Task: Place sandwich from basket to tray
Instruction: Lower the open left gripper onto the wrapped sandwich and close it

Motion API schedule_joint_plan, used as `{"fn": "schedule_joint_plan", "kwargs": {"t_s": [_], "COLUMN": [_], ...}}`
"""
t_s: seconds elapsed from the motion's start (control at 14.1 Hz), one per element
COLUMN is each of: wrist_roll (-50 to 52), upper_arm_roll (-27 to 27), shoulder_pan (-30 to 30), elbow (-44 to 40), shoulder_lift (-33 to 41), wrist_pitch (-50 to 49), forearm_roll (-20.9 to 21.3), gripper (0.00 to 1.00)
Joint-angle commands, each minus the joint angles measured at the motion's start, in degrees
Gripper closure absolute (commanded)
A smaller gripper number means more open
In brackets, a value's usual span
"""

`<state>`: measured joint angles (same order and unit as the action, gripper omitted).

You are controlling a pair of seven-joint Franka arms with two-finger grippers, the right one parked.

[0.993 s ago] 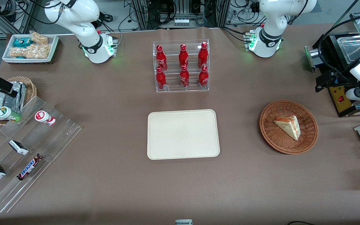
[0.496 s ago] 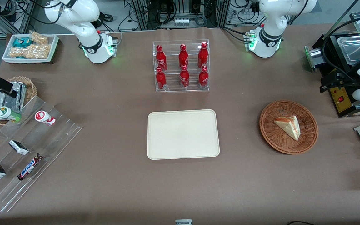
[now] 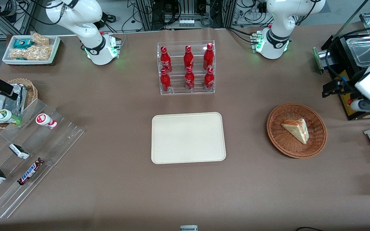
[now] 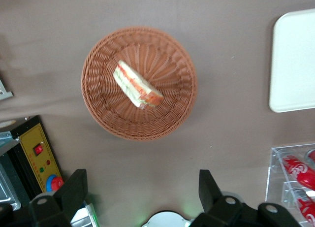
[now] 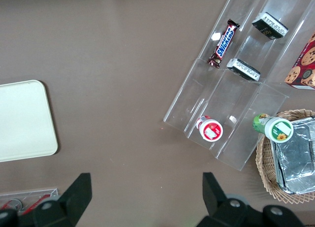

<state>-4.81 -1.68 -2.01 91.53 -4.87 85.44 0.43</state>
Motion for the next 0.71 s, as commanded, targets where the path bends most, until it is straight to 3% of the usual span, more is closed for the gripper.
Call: {"fn": "schedule_joint_plan", "kwargs": {"t_s": [0.0,0.43,0.64], "wrist_roll": [0.85,4.09,20.82], "upper_arm_roll": [-0.08,-0.08,-0.08], "shoulder_pan": [0.60,2.53,2.54], "elbow": [4.15,22.52,26.15], "shoulder_lift": [-2.68,-3.39,-3.83], "wrist_pitch": [3.75,26.15,32.59], "forearm_roll": [1.07,1.15,1.24], "gripper": [0.00,0.00,0.00]}}
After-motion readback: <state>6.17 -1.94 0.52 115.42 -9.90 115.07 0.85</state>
